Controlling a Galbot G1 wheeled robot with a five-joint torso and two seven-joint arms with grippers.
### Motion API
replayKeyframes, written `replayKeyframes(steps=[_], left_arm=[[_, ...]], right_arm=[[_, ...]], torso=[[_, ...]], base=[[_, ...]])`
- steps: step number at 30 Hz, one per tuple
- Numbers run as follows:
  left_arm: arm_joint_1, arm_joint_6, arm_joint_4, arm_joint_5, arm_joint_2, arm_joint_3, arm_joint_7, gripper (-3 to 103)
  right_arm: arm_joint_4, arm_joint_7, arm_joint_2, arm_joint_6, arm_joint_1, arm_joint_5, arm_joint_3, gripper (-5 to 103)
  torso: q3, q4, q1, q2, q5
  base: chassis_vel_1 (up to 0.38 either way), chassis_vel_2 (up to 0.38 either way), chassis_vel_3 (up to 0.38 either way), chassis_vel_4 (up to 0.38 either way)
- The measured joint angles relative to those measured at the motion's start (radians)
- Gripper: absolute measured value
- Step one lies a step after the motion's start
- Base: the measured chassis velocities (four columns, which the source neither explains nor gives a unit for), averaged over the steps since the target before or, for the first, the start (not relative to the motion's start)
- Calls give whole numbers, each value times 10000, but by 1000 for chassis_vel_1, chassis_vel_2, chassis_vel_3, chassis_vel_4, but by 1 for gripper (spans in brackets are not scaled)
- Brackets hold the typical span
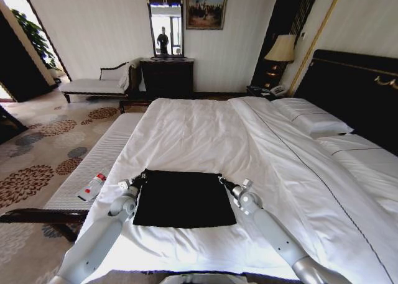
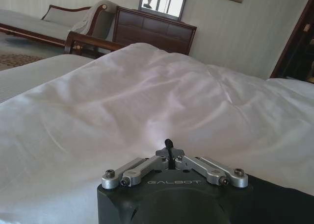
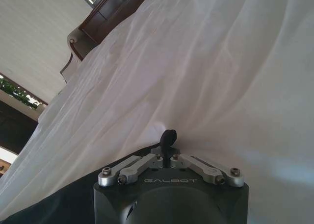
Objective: Fold the clothes on the bed.
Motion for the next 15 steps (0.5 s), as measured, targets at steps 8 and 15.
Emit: replayKeyframes(steps=[8, 15], left_arm=[[-296, 0, -91, -23, 95, 203, -38, 1], [-1459, 1, 52, -192, 9, 1159, -251, 1]], right_arm=[[285, 113, -132, 39, 13, 183, 154, 2], [468, 208, -368, 50, 37, 387, 382, 2]], torso=[[1, 3, 0, 0, 0], [1, -1, 0, 0, 1]], base=[[0, 0, 0, 0], [0, 0, 0, 0]])
